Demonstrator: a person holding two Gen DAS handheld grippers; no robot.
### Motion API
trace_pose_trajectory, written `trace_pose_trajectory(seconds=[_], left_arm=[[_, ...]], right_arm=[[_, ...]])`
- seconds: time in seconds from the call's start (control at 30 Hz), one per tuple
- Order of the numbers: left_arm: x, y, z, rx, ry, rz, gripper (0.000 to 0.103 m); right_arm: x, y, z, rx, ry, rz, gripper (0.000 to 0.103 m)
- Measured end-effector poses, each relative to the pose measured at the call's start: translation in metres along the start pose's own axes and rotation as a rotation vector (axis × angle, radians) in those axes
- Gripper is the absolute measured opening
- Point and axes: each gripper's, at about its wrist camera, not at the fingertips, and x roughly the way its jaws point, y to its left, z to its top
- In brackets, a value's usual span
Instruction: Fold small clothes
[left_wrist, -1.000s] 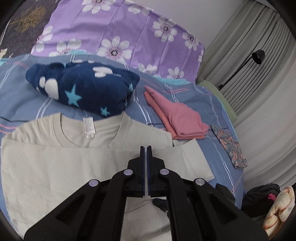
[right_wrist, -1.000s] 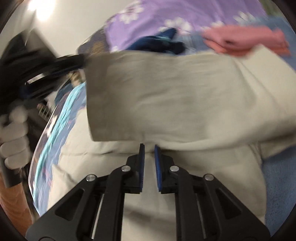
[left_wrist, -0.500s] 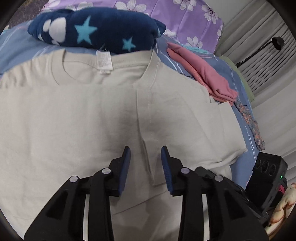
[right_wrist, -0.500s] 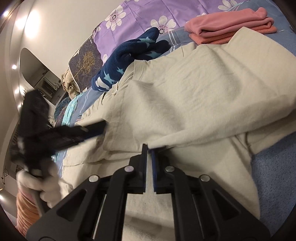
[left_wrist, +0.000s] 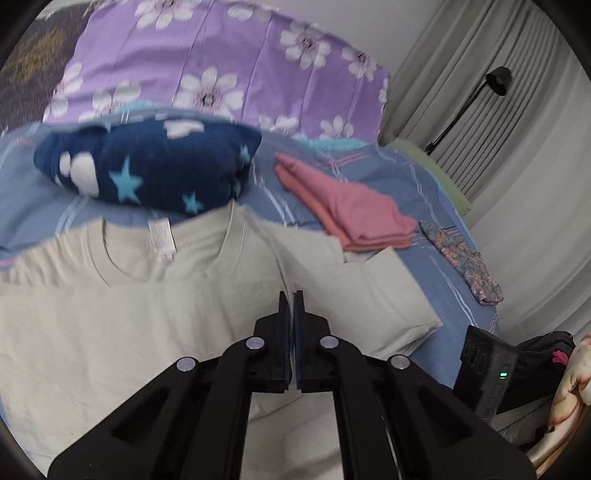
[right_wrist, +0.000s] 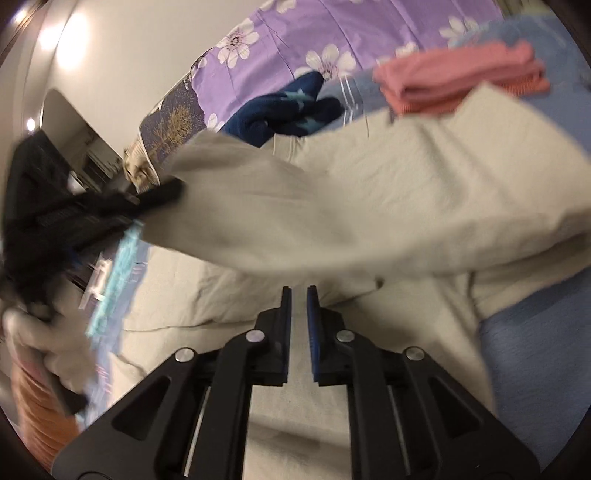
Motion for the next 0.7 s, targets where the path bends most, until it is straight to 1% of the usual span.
trace_pose_trajectory(seconds=[0.03,0.1,0.13,0.17,0.2,0.37,0.47,0.57,0.7], left_arm=[[-0.01,-0.004,0.003,0.021,-0.018,0.011,0.001],[-0.029,-0.007,0.007,0.055,-0.054,0.044,0.001],[-0.036,-0.007,0.008,0.064,-0.068,0.059,0.001],[-0.042,-0.007,0.009,0.072,-0.083,0.077,0.001],[-0.048,-0.004,0.011,0.074,-0.093,0.094,0.001],[-0.08,0.028,0.013,0.039,-0.122,0.166,0.001],[-0.097,0.041,0.012,0.032,-0.137,0.2,0.001],[-0.115,0.056,0.008,0.013,-0.154,0.236,0.001],[-0.134,0.077,0.0,-0.02,-0.179,0.288,0.001]], right_arm=[[0.002,-0.001,0.001,0.002,0.004,-0.016,0.01],[0.007,-0.012,0.002,0.053,0.019,-0.029,0.009],[0.009,-0.019,0.002,0.089,0.03,-0.022,0.003],[0.011,-0.023,0.001,0.105,0.036,-0.016,0.0],[0.011,-0.024,0.001,0.114,0.039,-0.012,0.0],[0.014,-0.015,-0.001,0.063,0.033,-0.057,0.0],[0.016,-0.016,-0.001,0.065,0.035,-0.055,0.0],[0.016,-0.016,-0.002,0.063,0.034,-0.058,0.0],[0.015,-0.009,-0.004,0.026,0.027,-0.097,0.0]])
